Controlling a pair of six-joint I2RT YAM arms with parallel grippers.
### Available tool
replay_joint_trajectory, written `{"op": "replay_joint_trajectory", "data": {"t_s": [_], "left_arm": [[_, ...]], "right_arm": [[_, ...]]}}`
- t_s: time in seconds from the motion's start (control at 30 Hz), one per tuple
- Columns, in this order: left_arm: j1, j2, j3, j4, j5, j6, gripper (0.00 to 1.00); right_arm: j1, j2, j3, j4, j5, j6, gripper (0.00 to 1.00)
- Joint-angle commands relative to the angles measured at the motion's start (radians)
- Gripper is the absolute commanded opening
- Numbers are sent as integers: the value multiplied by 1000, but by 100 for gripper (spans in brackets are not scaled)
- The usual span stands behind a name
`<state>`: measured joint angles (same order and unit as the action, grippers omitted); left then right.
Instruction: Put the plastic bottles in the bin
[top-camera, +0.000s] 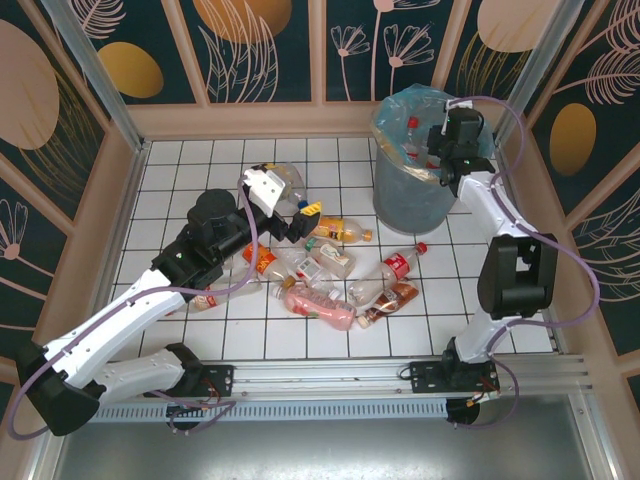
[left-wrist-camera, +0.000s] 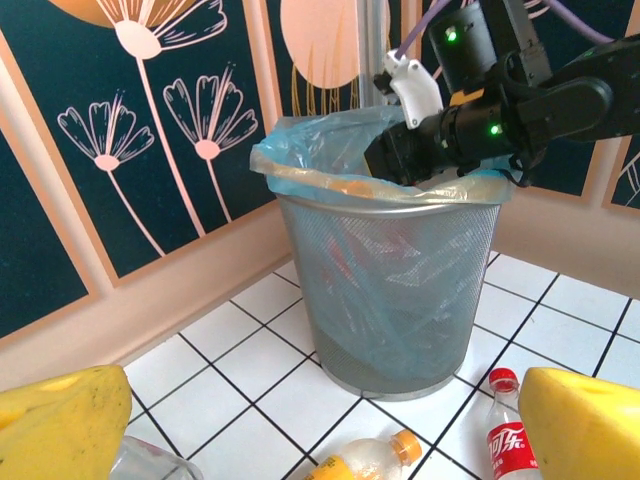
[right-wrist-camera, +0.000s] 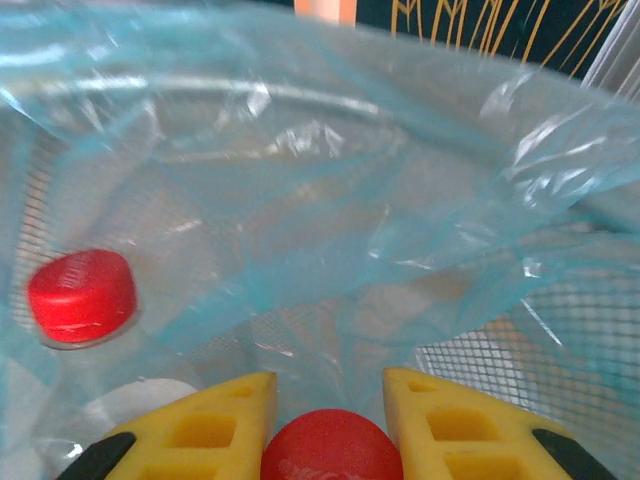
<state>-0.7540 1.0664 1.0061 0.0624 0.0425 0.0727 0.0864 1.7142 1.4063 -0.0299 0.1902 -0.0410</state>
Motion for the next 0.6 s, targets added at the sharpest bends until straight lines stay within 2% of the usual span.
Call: {"op": "replay_joint_trajectory", "data": {"t_s": [0.0, 0.13, 0.17, 0.27, 0.3, 0.47, 0.57], "left_arm": [[-2, -14, -10, 5, -13, -15, 99], [-2, -13, -10, 1, -13, -15, 99], [-2, -14, -9, -1, -15, -15, 99], [-2, -17, -10, -6, -18, -15, 99], [-2, -18, -9, -7, -18, -15, 99], [-2, -19, -7, -3, -16, -19, 99], [-3, -19, -10, 7, -15, -23, 99]], "right_arm": [[-15, 46, 56, -8, -23, 32, 9], [-25, 81, 88, -55, -54, 51, 21], [-25, 84, 98, -68, -62, 53, 26], [-26, 78, 124, -93, -76, 65, 50], [-25, 74, 138, -108, -80, 67, 54], [-16, 64, 242, -196, -83, 68, 63], [14, 51, 276, -220, -32, 30, 67]]}}
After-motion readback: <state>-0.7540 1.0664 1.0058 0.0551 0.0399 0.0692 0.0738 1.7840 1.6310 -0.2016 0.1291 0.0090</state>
